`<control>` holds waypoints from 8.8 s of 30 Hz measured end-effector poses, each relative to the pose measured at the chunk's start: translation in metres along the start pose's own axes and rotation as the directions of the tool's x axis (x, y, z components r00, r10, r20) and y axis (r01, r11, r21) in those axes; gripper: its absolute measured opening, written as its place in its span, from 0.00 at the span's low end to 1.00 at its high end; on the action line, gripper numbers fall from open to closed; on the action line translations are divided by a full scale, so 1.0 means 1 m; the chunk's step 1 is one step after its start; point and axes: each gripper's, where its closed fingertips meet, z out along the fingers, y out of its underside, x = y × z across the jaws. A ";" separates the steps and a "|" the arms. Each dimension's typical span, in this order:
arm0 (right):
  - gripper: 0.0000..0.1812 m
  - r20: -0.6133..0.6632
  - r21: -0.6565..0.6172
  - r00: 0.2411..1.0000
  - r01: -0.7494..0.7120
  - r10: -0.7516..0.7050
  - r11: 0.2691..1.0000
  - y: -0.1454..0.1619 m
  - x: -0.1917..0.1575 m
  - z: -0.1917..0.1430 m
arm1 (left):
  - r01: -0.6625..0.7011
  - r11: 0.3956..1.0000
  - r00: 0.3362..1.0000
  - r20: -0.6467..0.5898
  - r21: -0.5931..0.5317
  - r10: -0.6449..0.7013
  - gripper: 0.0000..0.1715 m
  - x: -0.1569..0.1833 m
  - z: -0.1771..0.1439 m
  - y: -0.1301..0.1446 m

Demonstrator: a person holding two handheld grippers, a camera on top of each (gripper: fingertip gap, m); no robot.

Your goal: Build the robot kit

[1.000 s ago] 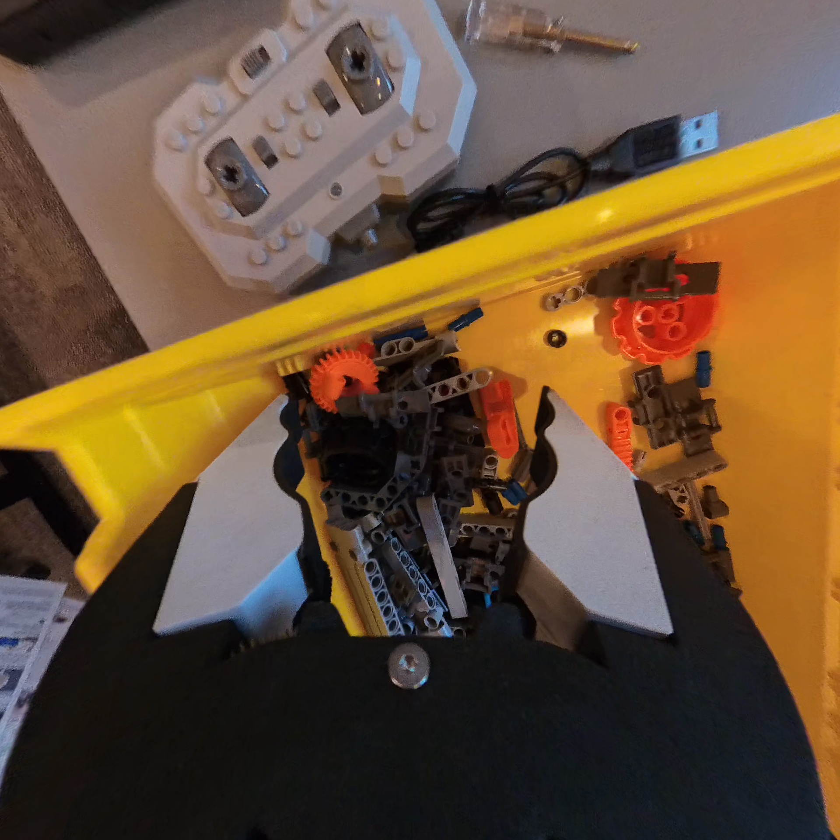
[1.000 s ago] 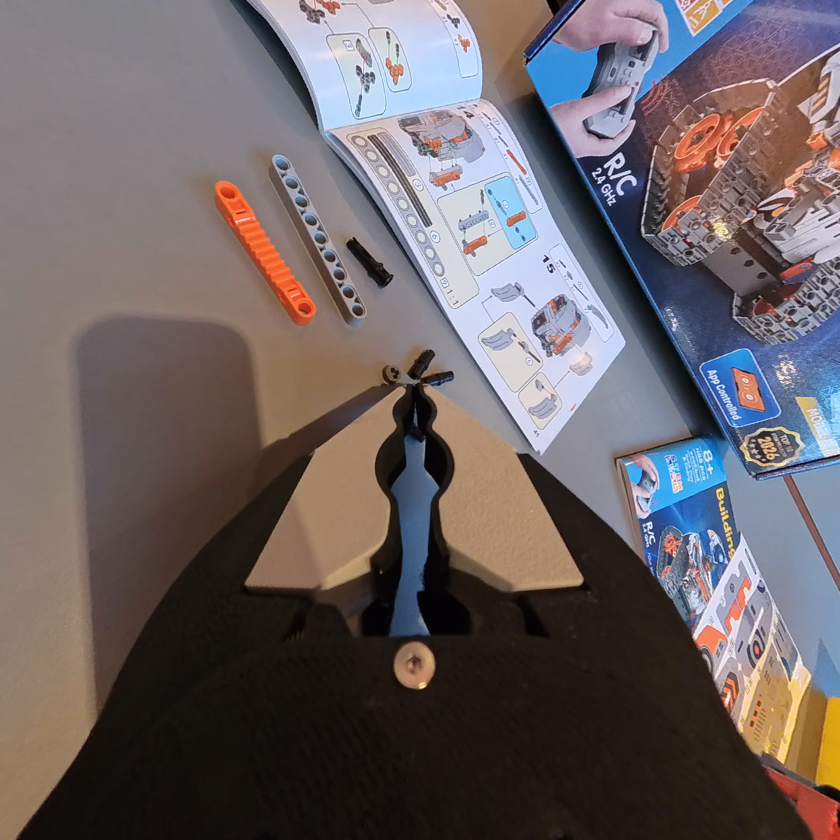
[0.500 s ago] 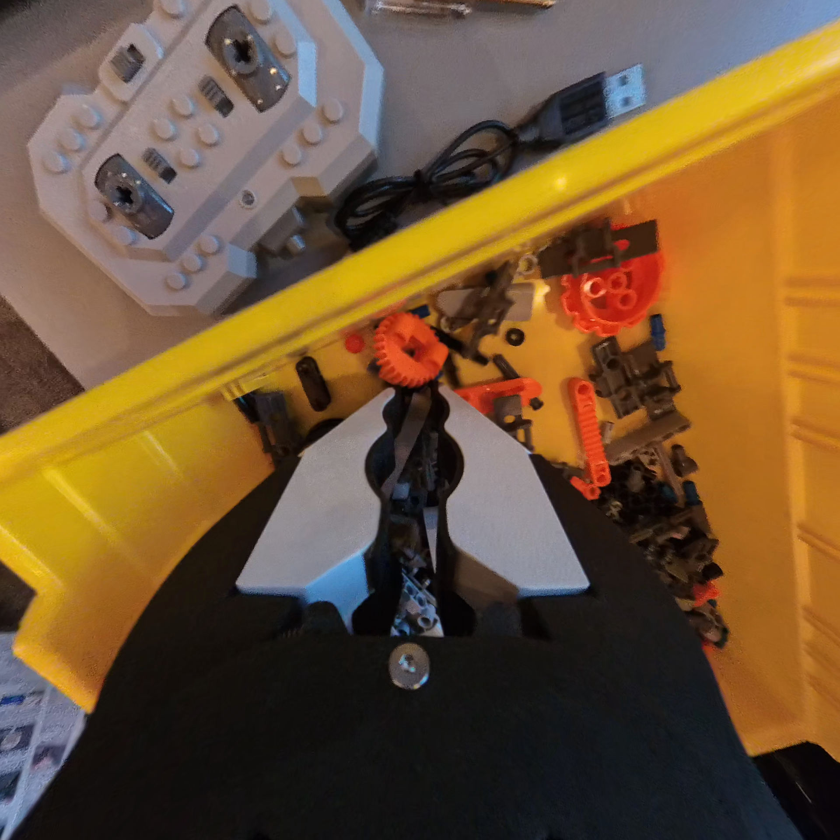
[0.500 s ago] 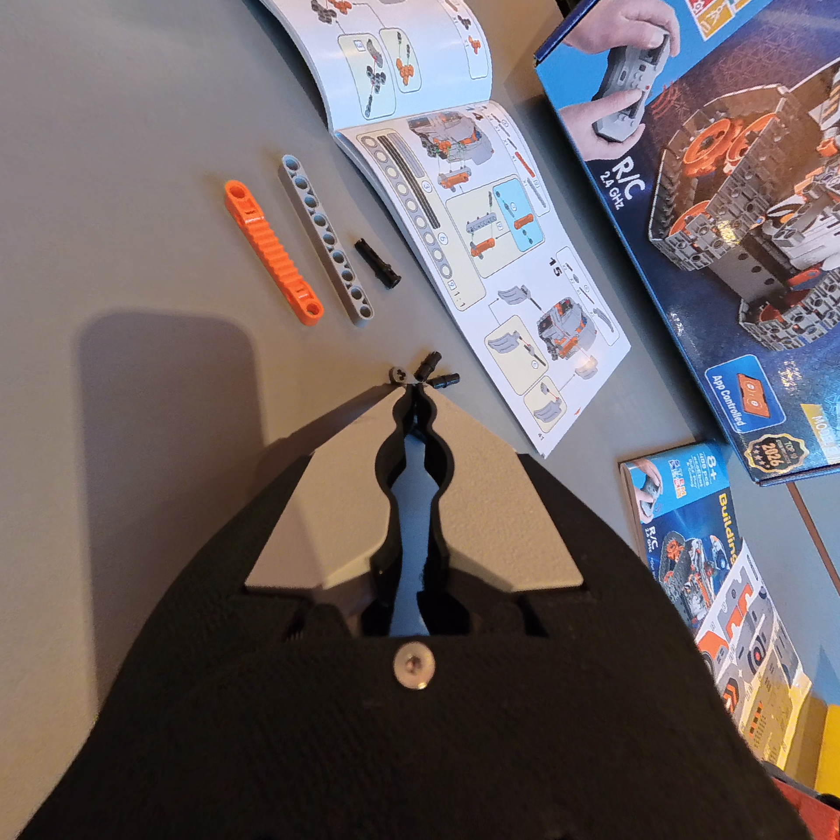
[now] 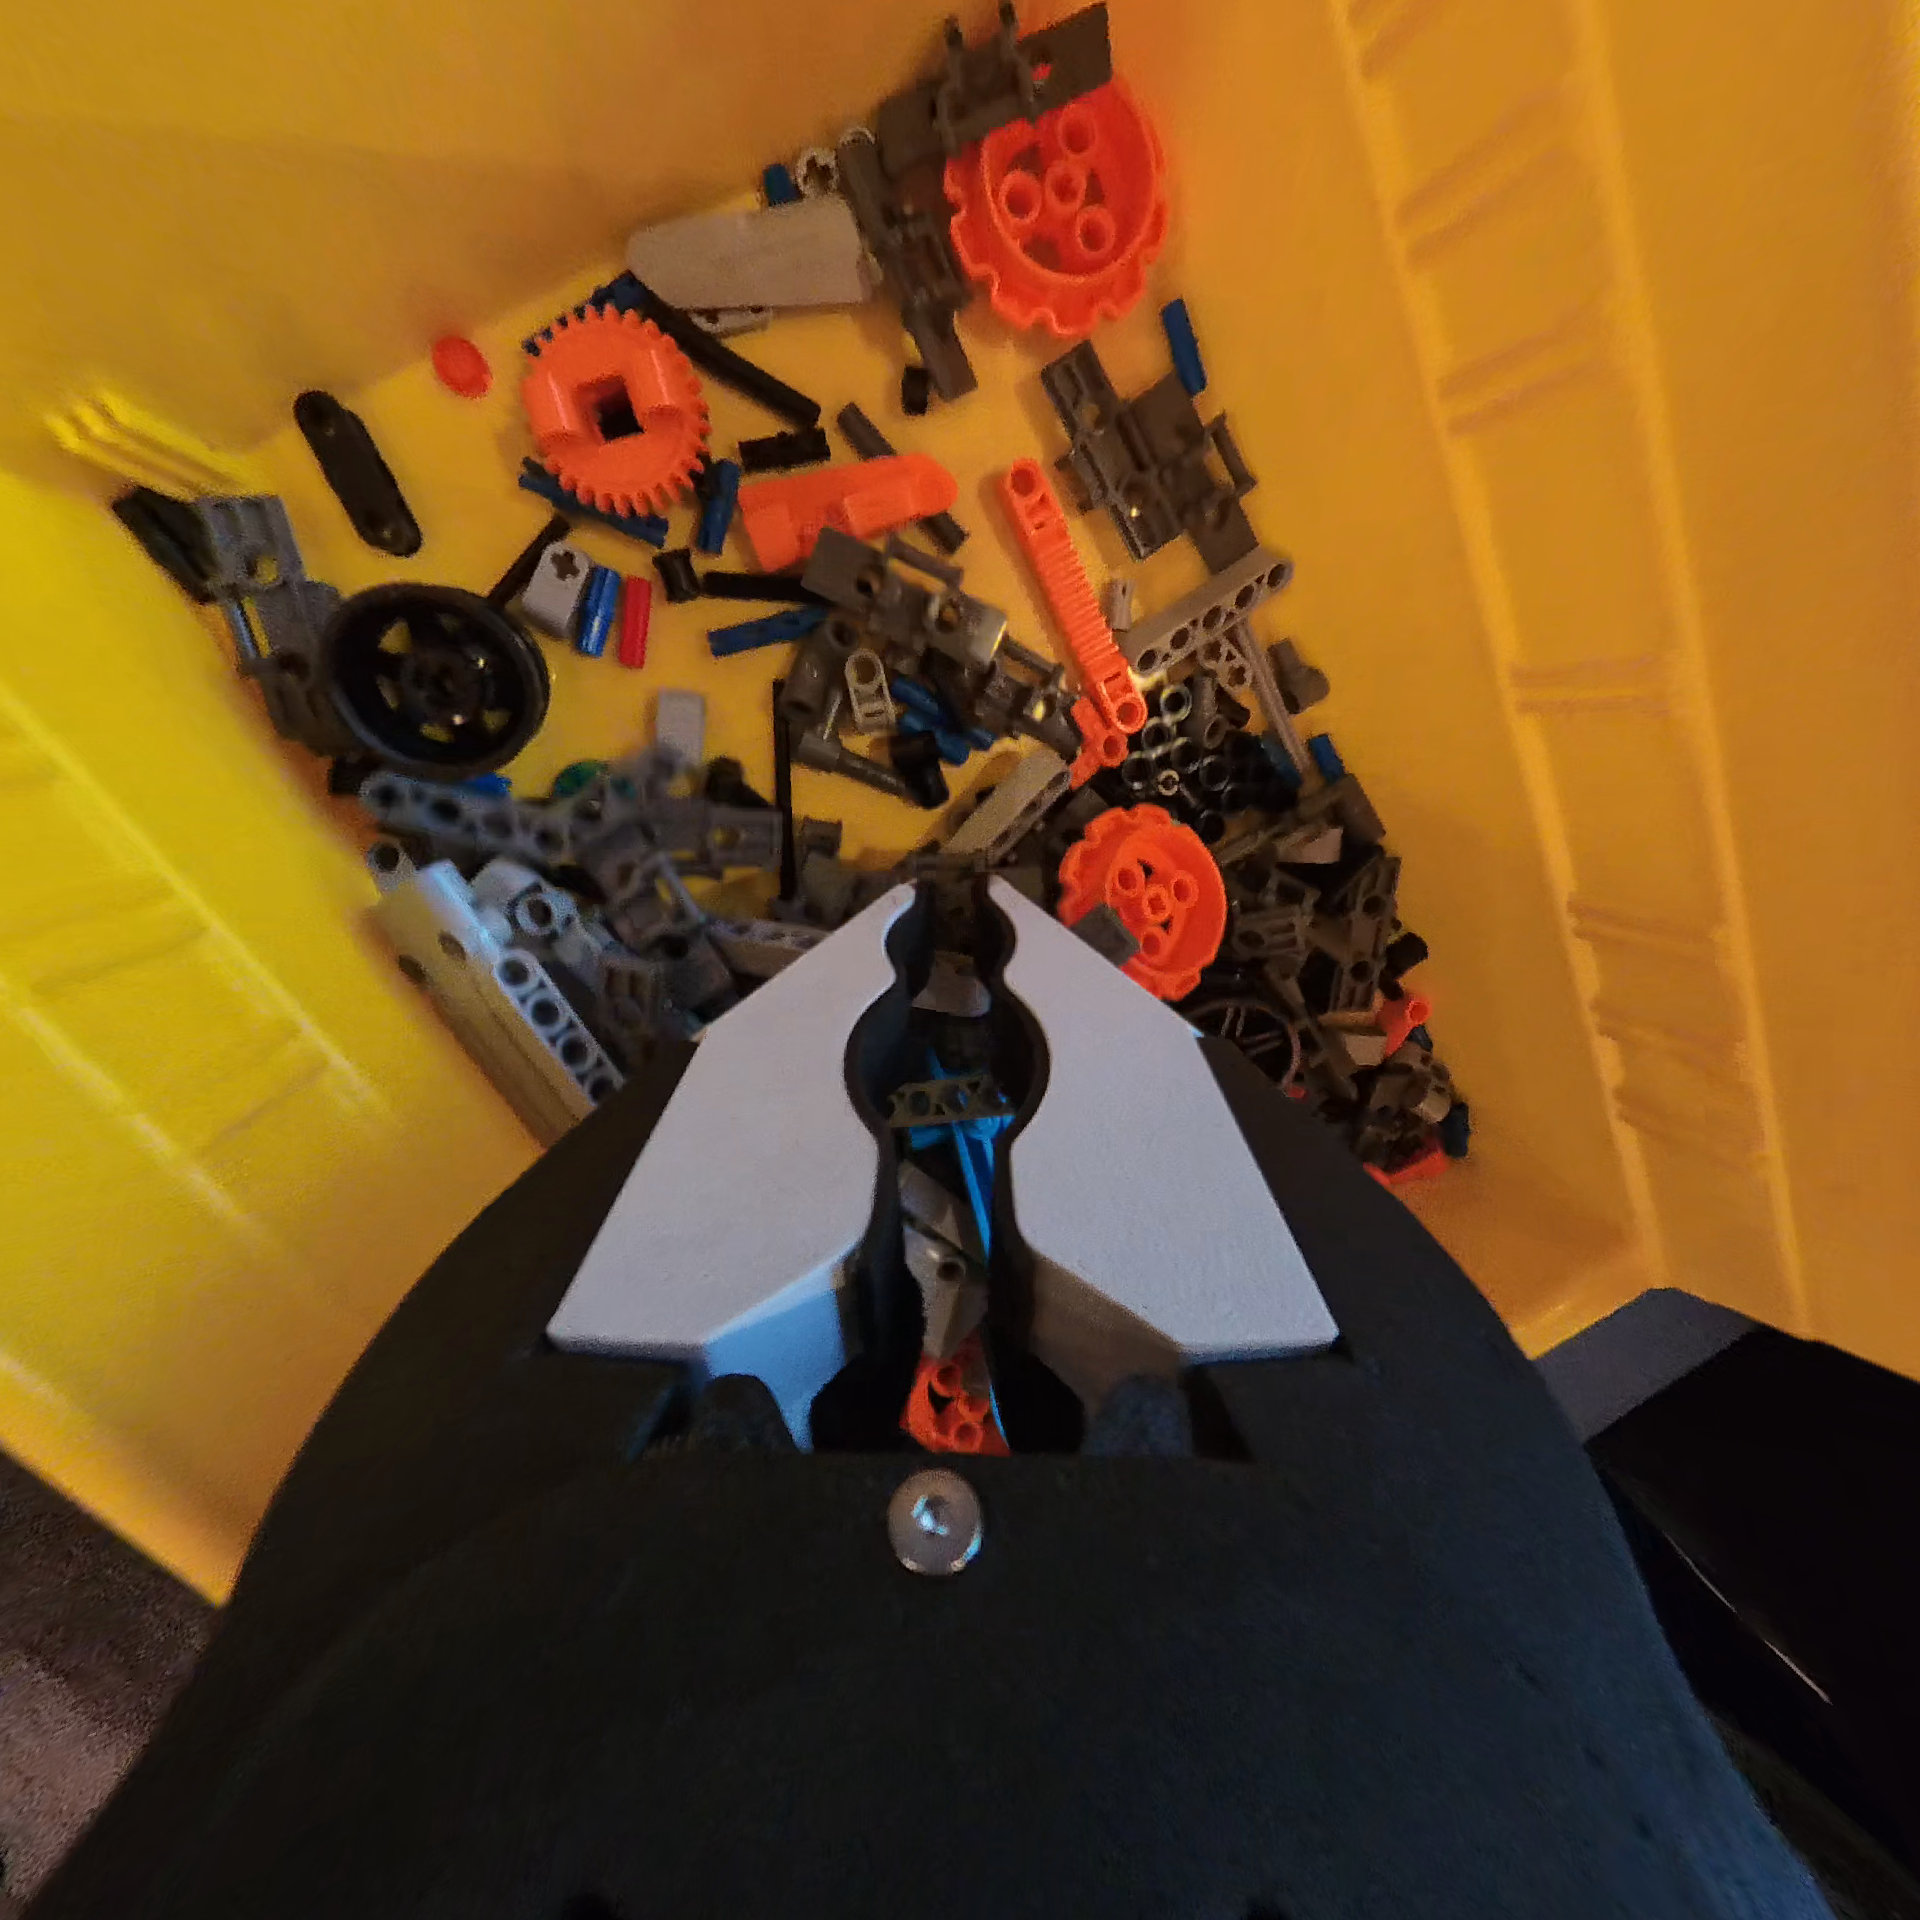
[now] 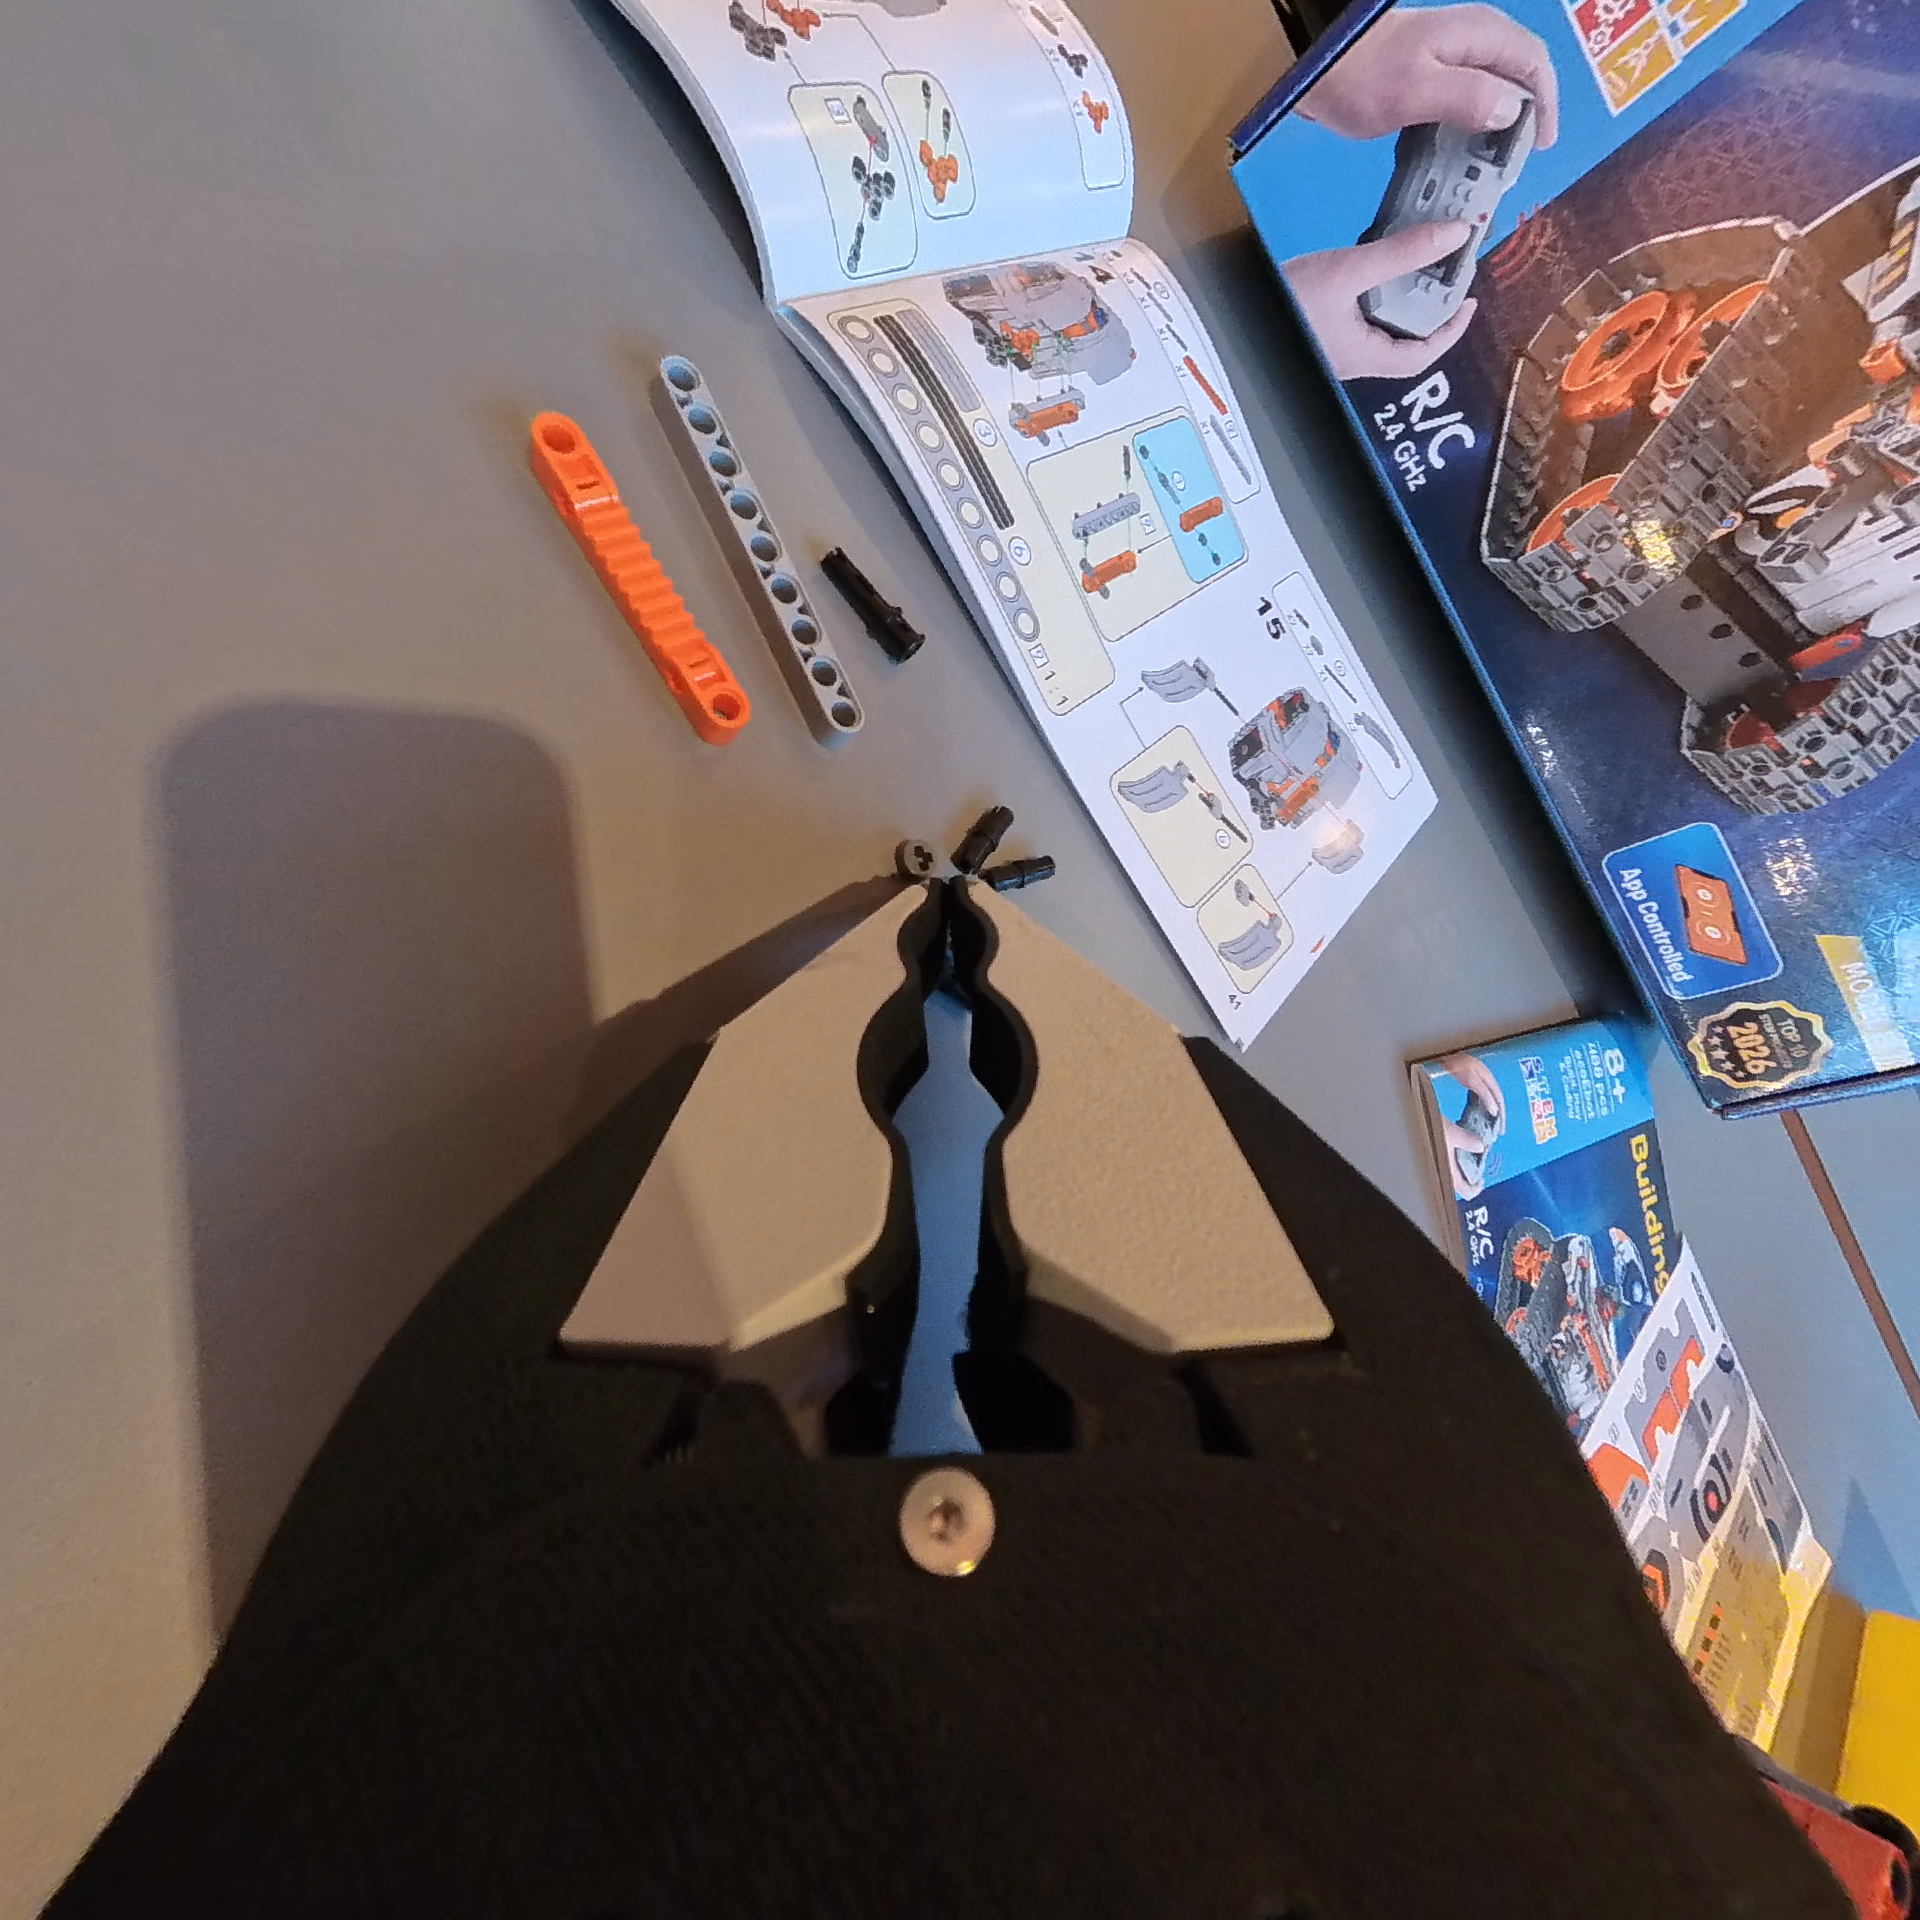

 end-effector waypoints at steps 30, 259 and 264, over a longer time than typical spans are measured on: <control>0.00 -0.001 0.003 1.000 -0.006 0.006 1.000 0.000 0.001 0.000 | 0.244 0.955 0.934 0.306 -0.166 -0.185 0.47 -0.074 0.012 -0.046; 0.00 0.013 0.015 1.000 0.023 -0.023 1.000 -0.007 -0.006 0.004 | 0.220 0.787 0.973 0.191 -0.576 -0.132 0.17 -0.009 -0.005 0.042; 0.00 0.013 0.016 1.000 0.023 -0.023 1.000 -0.007 -0.006 0.004 | 0.235 0.858 0.966 0.209 -0.457 -0.153 0.17 -0.021 -0.015 0.022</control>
